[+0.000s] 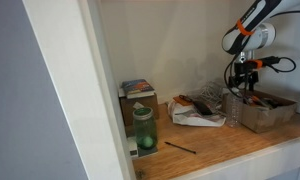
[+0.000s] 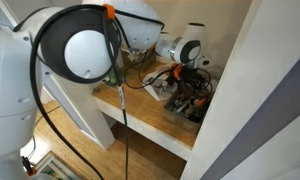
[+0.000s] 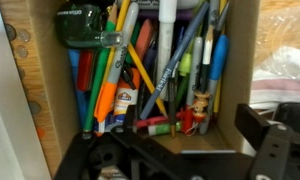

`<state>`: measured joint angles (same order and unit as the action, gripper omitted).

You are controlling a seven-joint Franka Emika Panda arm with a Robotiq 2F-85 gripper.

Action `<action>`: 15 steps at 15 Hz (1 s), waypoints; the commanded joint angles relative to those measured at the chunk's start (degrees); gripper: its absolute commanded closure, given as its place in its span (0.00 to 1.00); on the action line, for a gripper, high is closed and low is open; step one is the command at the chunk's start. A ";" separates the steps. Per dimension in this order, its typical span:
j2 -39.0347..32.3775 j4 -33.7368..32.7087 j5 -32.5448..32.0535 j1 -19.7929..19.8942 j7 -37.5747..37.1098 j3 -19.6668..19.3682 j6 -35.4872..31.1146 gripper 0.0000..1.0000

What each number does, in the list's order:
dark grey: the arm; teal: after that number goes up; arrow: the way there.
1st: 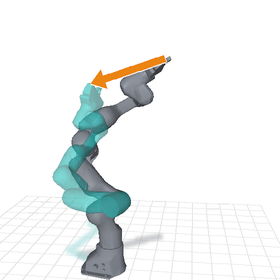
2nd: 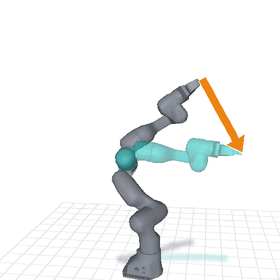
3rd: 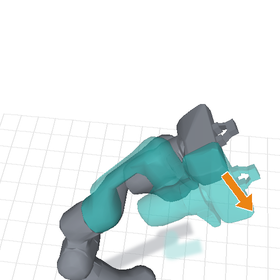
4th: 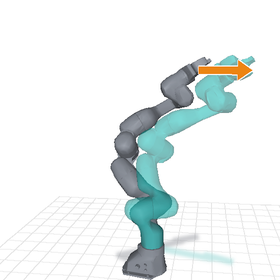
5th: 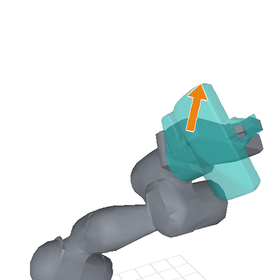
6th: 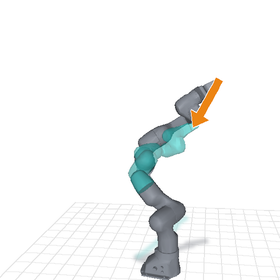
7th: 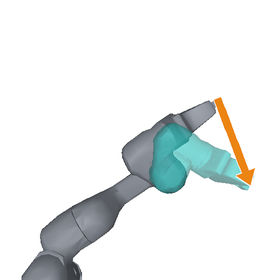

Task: Pick up the pen on the plastic bag and put it in the box

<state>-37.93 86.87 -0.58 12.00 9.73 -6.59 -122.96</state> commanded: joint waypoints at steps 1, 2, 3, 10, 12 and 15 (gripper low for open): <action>4.32 2.23 -0.77 -0.04 -2.30 -0.80 0.48 0.00; 5.29 2.19 -0.21 0.08 -2.75 -0.75 1.54 0.00; 6.24 2.25 0.39 0.29 -2.80 -0.51 2.03 0.00; 15.38 4.59 -0.71 -1.88 -6.79 -0.70 8.69 0.00; 18.28 6.39 -1.64 -2.84 -7.31 -0.66 9.44 0.00; 21.32 8.72 -0.19 -3.26 -4.19 0.53 9.29 0.00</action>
<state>-21.11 90.86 -0.83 9.30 4.05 -7.05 -113.38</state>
